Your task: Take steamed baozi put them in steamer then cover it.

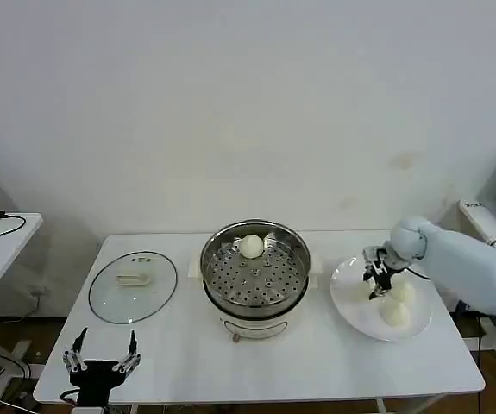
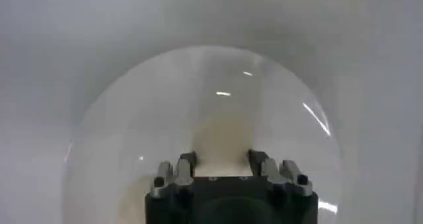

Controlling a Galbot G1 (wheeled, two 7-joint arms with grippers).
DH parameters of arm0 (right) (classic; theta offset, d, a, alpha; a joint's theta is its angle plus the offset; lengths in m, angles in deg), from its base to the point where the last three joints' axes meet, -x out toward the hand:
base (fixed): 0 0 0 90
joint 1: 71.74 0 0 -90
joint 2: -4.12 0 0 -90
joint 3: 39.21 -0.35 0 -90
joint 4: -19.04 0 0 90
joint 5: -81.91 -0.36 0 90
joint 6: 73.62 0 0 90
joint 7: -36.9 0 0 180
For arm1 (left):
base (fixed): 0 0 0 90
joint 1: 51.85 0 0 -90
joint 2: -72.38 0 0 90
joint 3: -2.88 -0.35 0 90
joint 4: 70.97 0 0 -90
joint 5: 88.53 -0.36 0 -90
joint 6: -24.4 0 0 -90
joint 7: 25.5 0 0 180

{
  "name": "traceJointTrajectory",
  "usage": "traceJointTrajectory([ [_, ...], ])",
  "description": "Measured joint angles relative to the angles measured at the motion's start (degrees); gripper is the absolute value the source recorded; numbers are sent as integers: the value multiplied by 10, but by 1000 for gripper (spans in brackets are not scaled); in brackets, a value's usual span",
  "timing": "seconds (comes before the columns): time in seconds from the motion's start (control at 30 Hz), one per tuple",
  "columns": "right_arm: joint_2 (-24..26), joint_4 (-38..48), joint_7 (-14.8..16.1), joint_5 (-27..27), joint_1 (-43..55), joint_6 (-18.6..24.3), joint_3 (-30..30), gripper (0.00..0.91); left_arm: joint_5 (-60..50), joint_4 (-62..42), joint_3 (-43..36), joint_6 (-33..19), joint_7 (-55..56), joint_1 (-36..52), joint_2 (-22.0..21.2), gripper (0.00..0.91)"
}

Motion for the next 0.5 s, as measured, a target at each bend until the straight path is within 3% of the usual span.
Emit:
traceJointTrajectory([
  [0.5,-11,-111,-9,-92,215,-32,110,564,2,-1,-5,3,-2,19,9,907],
])
